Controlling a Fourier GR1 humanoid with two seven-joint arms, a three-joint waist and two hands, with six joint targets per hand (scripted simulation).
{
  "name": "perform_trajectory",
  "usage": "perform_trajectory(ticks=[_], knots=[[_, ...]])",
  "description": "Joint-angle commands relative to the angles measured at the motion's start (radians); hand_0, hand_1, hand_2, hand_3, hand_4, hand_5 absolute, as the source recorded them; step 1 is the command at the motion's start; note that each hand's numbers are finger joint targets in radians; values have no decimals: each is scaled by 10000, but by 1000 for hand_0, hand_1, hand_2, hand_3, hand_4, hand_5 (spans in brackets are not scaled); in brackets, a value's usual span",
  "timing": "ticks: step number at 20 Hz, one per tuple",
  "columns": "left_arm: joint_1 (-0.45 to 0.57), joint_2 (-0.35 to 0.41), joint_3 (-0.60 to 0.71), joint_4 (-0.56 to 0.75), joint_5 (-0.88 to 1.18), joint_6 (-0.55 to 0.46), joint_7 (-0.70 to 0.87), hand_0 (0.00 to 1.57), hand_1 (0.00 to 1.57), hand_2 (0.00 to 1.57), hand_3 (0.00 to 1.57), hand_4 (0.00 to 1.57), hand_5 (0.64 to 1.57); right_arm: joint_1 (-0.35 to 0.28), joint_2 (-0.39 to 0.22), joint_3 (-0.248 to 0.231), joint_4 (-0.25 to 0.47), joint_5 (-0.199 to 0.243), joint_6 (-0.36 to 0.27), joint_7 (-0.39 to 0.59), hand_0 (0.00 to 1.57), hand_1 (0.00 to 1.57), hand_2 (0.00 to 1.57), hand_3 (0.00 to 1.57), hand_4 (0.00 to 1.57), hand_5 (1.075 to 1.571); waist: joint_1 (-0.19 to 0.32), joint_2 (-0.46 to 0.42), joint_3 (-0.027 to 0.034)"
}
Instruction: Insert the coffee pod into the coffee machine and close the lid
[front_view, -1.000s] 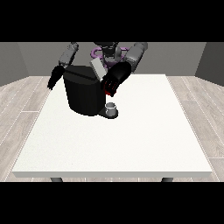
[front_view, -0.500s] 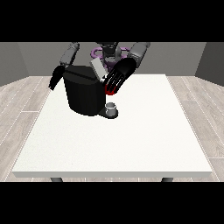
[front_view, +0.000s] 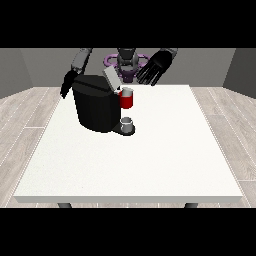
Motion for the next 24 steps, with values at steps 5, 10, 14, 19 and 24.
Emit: perform_trajectory(ticks=[5,10,14,19,24], knots=[[2089,-2262,2520,74,3373,-89,-594,0,0,0,0,467,1571,1348,-104,-243,274,-94,24,-434,0,0,0,0,0,1571,1356,-1810,-24],[4233,-2902,3107,222,4382,-585,-1234,0,0,0,0,394,1571,2189,-75,-432,127,-440,242,-413,0,0,0,0,0,1571,2202,-3318,-9],[5372,-2801,3083,335,4413,-649,-1316,0,0,0,0,372,1571,1955,127,205,-936,-665,1040,-14,0,0,0,0,0,1571,2023,-4106,-11],[5740,-3339,2904,24,4553,-465,-508,0,0,0,0,420,1571,1397,60,752,-1658,-645,1577,531,0,0,0,0,0,1571,2244,-4523,-5],[5983,-3182,2909,-809,5342,-1329,-373,0,0,0,0,368,1571,462,-617,552,-1698,-524,1791,944,0,0,0,0,251,1571,2927,-4226,-3]])
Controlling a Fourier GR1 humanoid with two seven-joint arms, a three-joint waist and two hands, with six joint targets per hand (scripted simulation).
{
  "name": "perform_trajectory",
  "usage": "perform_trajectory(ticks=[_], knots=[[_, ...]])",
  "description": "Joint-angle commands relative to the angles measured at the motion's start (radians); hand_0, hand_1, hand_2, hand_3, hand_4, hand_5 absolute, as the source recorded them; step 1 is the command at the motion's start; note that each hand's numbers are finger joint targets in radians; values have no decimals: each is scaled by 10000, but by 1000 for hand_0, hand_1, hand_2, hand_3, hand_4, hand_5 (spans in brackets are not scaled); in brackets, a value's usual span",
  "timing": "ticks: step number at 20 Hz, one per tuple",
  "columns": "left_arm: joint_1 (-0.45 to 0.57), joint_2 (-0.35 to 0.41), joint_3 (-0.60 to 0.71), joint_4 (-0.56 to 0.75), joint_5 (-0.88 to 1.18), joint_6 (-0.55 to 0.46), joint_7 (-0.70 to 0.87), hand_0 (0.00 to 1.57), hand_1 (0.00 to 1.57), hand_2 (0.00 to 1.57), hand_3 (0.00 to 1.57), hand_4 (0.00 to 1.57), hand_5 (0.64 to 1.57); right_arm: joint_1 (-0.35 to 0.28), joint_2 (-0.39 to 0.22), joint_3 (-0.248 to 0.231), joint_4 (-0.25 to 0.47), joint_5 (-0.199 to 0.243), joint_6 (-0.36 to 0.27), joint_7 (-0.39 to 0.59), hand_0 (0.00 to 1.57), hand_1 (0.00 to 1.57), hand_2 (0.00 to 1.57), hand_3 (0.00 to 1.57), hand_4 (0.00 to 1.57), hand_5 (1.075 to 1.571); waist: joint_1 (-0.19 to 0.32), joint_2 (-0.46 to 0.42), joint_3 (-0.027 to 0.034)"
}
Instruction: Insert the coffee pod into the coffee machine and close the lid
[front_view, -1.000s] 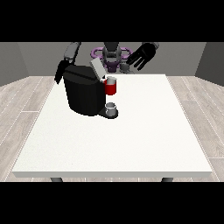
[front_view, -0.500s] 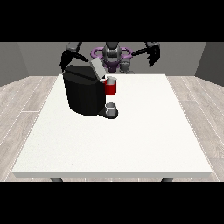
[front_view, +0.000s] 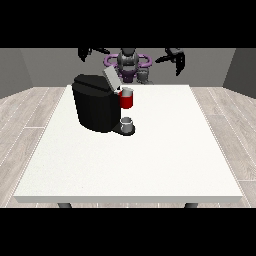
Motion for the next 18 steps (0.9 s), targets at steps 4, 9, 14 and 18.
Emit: perform_trajectory(ticks=[4,9,14,18], knots=[[583,-243,-1144,-1580,1219,-96,756,0,0,0,0,385,1571,-871,-878,-810,501,-347,447,47,0,0,0,0,0,1571,755,389,8],[949,-245,-1677,-2658,1748,-40,1362,0,0,0,0,366,1571,-1627,-1081,-1302,1078,-980,751,648,0,0,0,0,175,1571,1008,843,8],[874,-246,-1634,-3788,1837,-3,1796,0,0,0,0,356,1571,-2443,-974,-1804,1523,-1642,648,749,0,0,0,0,92,1571,1104,1683,8],[1812,-48,-1991,-4338,1969,140,1040,0,0,0,0,282,1571,-2791,-509,-1457,1776,-1513,303,868,0,0,0,0,168,1571,932,2231,4]])
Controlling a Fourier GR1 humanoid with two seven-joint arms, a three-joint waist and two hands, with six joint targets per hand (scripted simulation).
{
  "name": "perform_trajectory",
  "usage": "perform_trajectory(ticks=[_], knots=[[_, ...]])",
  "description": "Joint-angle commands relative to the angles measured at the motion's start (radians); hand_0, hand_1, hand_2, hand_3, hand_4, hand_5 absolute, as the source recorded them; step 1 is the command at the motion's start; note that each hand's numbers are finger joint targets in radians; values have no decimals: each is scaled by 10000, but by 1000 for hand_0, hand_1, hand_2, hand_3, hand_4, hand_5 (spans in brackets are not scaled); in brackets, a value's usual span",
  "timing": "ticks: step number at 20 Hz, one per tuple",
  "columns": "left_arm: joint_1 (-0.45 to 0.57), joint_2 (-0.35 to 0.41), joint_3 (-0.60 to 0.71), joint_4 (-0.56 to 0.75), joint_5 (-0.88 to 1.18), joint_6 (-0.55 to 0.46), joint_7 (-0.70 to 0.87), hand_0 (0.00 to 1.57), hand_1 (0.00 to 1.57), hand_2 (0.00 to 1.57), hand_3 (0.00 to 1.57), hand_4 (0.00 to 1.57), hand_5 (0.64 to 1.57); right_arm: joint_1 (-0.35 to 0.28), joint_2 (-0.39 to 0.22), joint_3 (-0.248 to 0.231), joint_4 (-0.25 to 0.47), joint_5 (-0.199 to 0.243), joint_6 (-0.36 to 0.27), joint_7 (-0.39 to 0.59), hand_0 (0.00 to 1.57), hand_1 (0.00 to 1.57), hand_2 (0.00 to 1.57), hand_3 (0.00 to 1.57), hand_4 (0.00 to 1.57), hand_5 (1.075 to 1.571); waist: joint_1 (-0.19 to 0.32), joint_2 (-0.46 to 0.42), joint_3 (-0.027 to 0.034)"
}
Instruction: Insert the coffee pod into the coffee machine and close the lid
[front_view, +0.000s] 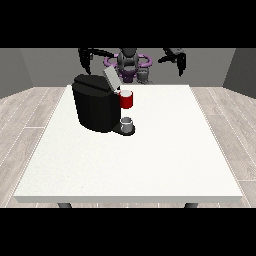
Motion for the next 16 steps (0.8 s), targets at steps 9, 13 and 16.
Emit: perform_trajectory(ticks=[9,13,16], knots=[[713,361,-256,-2535,647,120,850,0,0,0,0,360,1571,-1267,445,688,805,185,-103,-216,0,0,0,0,0,1571,-311,1175,-2],[1230,262,-422,-2960,536,550,770,0,0,0,0,381,1571,-1614,261,825,1008,186,231,-63,0,0,0,0,0,1571,-571,1372,-3],[1088,636,-27,-2932,926,360,596,0,0,0,0,336,1571,-2067,109,807,1181,188,373,-67,0,0,0,0,0,1571,-582,1804,-3]])
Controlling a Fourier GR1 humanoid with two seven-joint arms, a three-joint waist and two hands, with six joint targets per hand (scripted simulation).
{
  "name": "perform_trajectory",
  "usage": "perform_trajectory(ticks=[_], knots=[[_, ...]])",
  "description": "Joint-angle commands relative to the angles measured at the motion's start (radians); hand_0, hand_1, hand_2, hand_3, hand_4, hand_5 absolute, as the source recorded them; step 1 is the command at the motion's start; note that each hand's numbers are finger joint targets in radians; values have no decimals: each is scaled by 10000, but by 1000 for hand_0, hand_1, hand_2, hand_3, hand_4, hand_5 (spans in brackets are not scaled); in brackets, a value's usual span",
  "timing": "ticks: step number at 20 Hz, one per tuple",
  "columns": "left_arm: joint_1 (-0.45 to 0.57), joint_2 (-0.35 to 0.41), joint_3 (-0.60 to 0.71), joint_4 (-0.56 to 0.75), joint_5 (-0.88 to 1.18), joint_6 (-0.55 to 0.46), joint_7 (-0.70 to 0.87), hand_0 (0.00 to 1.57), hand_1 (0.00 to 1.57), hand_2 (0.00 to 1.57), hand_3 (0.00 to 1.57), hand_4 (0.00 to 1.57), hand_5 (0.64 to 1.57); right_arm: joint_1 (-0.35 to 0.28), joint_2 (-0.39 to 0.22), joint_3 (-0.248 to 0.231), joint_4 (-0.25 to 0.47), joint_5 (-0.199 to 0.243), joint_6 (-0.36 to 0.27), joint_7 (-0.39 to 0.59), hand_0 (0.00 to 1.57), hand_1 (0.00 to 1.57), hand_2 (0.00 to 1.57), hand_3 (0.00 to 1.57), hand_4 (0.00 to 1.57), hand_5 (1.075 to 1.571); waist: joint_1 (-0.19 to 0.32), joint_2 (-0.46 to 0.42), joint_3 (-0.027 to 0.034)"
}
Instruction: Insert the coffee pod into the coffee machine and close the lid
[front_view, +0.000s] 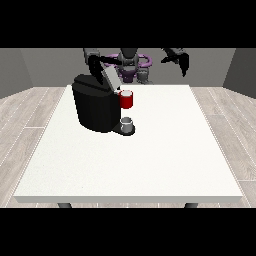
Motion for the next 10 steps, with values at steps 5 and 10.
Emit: perform_trajectory(ticks=[5,10], knots=[[191,149,-175,-926,-33,447,778,0,0,0,0,299,1571,-878,-400,-197,565,-193,409,22,0,0,0,0,166,1571,-40,341,6],[-182,579,123,-586,107,313,198,0,0,0,0,346,1571,-1439,-267,323,675,572,-30,-531,0,0,0,0,200,1571,50,1140,4]])
